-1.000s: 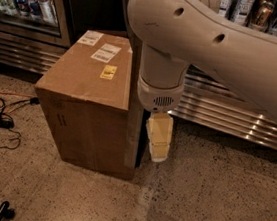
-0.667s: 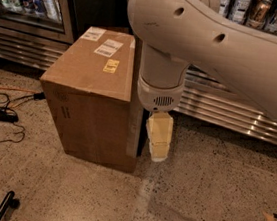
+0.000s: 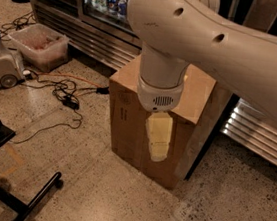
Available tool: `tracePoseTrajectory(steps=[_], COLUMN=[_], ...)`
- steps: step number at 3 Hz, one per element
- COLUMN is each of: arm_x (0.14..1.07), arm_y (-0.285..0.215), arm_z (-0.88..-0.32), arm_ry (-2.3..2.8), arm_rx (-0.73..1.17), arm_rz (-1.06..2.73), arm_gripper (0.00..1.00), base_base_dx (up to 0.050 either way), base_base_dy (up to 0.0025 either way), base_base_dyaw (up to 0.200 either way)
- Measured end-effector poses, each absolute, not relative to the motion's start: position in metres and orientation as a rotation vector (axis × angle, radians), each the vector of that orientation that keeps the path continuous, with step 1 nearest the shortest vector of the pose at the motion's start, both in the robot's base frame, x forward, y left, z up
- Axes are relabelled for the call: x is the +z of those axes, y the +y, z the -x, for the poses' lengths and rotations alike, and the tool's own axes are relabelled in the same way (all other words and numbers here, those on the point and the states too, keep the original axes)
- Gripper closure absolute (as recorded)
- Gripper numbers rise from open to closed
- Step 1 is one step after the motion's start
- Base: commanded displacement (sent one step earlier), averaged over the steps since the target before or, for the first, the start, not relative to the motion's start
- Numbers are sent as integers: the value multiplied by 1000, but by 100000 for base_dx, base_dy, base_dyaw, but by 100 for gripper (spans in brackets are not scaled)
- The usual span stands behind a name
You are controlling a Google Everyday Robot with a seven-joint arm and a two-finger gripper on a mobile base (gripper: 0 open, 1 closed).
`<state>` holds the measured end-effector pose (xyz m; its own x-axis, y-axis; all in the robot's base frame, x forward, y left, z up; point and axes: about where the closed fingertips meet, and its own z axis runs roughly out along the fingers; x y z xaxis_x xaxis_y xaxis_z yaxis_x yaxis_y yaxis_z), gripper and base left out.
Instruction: Close left fridge door
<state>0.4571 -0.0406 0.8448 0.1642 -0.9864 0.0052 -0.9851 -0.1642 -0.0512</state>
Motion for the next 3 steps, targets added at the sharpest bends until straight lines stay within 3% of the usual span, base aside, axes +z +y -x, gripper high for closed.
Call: tracePoseTrajectory(steps=[2,3], arm_x=[845,845], arm_y=[-41,-41], arm_z=[-457,-457], arm_ry=[2007,2007], arm_rx=[-58,-58], arm_rz=[2369,2369], arm_gripper=[0,0], base_base_dx=[4689,0], base_base_dy=[-5,0], base_base_dyaw=[7,0])
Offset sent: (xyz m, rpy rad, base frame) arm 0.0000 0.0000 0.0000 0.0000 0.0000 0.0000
